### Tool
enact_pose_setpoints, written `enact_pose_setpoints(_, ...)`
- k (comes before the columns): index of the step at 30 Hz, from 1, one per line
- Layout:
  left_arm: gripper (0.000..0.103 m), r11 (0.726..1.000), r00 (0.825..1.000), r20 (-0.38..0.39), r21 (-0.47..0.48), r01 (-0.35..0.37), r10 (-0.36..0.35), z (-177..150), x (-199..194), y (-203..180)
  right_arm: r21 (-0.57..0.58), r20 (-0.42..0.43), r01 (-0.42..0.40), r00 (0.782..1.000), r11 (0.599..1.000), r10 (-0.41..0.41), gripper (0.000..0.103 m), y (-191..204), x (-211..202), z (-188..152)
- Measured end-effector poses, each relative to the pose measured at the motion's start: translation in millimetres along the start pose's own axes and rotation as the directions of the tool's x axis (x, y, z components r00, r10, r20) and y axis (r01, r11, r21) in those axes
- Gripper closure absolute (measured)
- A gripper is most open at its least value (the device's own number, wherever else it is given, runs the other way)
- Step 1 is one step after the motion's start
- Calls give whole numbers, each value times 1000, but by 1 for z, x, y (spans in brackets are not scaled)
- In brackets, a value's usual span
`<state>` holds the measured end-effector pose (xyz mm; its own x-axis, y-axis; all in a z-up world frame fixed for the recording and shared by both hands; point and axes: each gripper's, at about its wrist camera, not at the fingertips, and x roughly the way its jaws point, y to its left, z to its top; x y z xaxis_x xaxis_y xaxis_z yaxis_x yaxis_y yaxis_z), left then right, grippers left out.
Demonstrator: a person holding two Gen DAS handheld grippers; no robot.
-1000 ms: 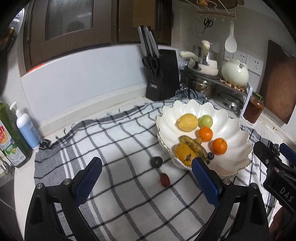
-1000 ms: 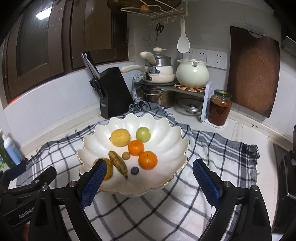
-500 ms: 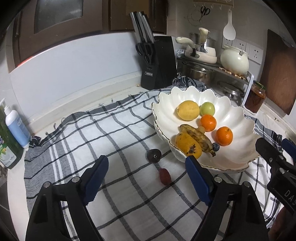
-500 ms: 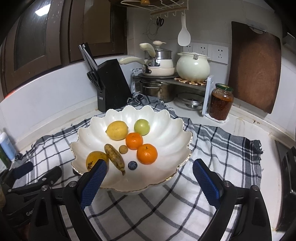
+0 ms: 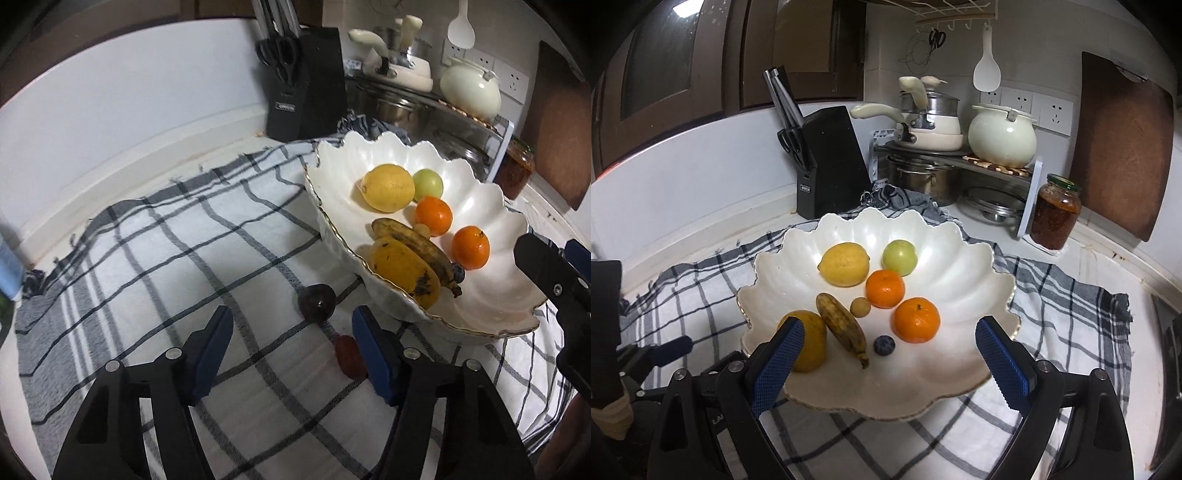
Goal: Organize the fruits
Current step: 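Withdraw both open grippers from the bowl toward the plums on the cloth, then grasp the dark plum with the left gripper while the right grasps the red plum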
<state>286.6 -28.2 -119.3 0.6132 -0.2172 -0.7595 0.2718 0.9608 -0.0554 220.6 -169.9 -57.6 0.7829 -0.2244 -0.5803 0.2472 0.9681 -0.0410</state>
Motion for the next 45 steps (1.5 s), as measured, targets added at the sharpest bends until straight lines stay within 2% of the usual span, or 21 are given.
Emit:
enact_pose_setpoints(4,38,999,1000,-21,30,17,-17,2,11,-2,10,-7,2,1000,1000,-2,8,3,6,0)
enact_pose_setpoints(16,52,996,995,-73,60,68,-64,8,42,-5,-15,-15,50,999,999,-50,8,14,15,-1)
enact_pose_setpoints(20,62,995,994,-80,69,76,-70,8,49,-8,-18,-23,61,998,998,-61,8,12,19,-1)
enact_pose_setpoints(23,74,994,994,-77,74,78,-72,8,49,-10,-14,-25,64,998,998,-65,8,11,20,-2)
enact_pose_setpoints(26,75,995,995,-75,76,72,-66,9,48,-11,-9,-28,62,998,998,-63,8,9,21,-2)
enact_pose_setpoints(33,76,997,999,-39,67,35,-32,10,32,-6,3,-28,53,998,999,-53,8,6,18,-3)
enact_pose_setpoints(45,76,1000,999,41,-3,-24,24,-7,-33,31,-17,4,-8,1000,1000,8,8,30,-17,-6)
